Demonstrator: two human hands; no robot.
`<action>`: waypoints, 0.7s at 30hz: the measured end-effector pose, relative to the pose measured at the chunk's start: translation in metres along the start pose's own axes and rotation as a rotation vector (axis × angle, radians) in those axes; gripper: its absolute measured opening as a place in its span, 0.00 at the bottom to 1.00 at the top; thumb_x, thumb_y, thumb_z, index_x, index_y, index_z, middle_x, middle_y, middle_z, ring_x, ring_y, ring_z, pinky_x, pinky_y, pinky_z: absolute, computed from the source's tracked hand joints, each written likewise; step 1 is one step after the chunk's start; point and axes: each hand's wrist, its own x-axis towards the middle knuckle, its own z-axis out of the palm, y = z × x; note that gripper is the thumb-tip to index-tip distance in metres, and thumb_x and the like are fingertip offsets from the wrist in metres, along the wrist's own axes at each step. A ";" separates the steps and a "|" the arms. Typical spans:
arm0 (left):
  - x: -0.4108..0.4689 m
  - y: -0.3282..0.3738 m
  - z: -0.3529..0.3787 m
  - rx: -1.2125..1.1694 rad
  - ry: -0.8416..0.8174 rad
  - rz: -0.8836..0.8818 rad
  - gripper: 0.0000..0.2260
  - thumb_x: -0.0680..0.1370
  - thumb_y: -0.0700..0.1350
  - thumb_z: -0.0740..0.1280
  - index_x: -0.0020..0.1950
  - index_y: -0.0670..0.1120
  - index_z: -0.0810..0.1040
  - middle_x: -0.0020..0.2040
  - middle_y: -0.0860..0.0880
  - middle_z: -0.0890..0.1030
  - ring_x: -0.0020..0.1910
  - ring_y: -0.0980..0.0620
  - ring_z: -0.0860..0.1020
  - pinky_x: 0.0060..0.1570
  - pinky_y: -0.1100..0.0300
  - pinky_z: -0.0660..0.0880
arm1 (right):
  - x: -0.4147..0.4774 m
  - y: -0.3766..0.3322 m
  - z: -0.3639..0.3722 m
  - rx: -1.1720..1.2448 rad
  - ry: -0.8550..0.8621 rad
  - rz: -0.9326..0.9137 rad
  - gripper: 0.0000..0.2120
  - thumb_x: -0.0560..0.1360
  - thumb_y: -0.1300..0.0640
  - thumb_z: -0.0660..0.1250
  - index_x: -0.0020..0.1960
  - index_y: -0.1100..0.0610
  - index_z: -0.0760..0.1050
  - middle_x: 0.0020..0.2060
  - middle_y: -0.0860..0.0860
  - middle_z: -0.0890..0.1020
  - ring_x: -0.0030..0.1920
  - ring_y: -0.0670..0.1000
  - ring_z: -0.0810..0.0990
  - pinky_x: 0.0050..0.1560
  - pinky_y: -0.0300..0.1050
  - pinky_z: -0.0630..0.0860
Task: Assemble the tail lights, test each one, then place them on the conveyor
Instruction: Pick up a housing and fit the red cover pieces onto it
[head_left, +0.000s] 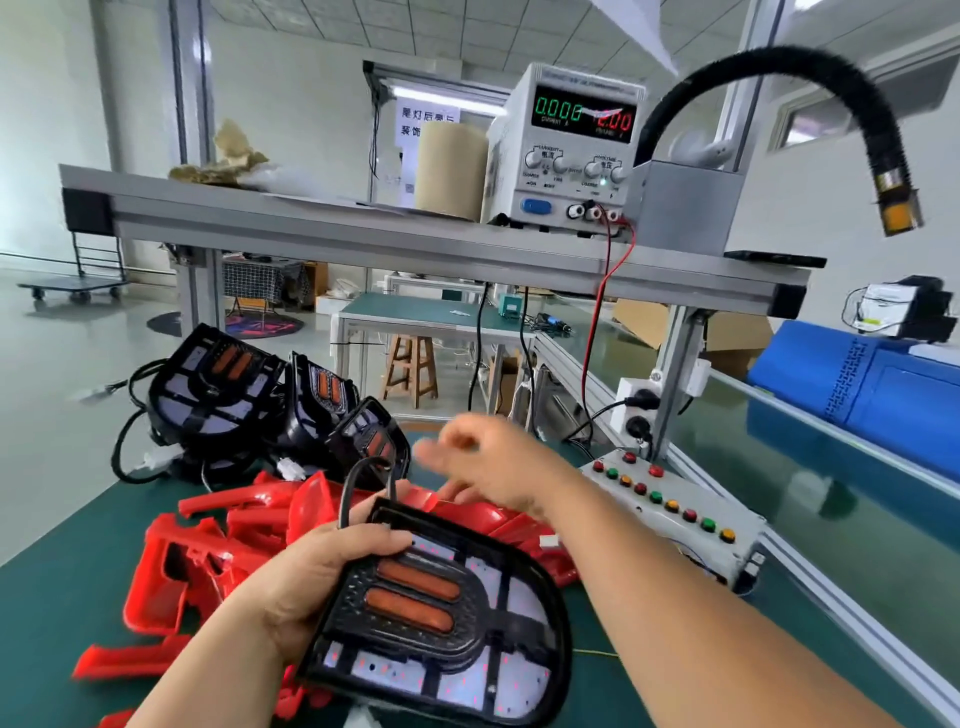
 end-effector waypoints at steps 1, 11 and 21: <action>-0.001 0.003 -0.004 0.000 0.043 0.001 0.20 0.66 0.37 0.70 0.58 0.39 0.81 0.54 0.27 0.79 0.42 0.33 0.83 0.40 0.40 0.81 | -0.006 0.009 -0.012 0.066 0.107 0.043 0.20 0.69 0.34 0.68 0.45 0.52 0.75 0.39 0.48 0.82 0.36 0.45 0.84 0.38 0.39 0.79; -0.017 0.024 -0.024 0.079 0.233 -0.056 0.16 0.70 0.43 0.64 0.45 0.32 0.84 0.47 0.29 0.82 0.36 0.33 0.83 0.35 0.37 0.80 | -0.070 0.094 -0.008 -0.407 0.126 0.255 0.05 0.74 0.52 0.71 0.39 0.47 0.81 0.34 0.37 0.79 0.38 0.37 0.77 0.45 0.36 0.72; -0.005 0.014 -0.009 0.004 0.215 -0.070 0.17 0.71 0.43 0.63 0.49 0.32 0.83 0.52 0.30 0.81 0.44 0.31 0.82 0.35 0.42 0.80 | -0.079 0.102 0.001 -0.566 0.112 -0.069 0.03 0.77 0.54 0.67 0.46 0.47 0.78 0.44 0.38 0.73 0.47 0.42 0.71 0.50 0.37 0.68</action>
